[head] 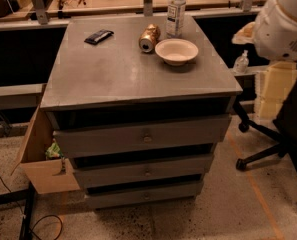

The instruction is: Pick orange can

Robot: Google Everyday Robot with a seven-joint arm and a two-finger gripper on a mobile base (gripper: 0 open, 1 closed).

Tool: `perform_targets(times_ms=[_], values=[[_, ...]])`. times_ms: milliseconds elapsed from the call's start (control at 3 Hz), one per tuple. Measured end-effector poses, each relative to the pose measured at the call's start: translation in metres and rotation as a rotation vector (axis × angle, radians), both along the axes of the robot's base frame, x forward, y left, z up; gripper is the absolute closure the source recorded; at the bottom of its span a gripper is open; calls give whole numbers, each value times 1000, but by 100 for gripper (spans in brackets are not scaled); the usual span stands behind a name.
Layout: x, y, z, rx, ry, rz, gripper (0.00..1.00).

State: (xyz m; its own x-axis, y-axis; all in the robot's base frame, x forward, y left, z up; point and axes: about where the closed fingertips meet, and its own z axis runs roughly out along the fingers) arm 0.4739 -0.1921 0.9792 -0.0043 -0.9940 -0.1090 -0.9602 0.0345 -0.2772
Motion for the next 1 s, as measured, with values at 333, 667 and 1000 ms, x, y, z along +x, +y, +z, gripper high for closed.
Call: perform_targets(times_ms=[333, 667, 1000], values=[[48, 34, 1, -83, 6, 250, 0], [97, 75, 3, -82, -15, 486, 0], [141, 106, 8, -41, -85, 685, 0]])
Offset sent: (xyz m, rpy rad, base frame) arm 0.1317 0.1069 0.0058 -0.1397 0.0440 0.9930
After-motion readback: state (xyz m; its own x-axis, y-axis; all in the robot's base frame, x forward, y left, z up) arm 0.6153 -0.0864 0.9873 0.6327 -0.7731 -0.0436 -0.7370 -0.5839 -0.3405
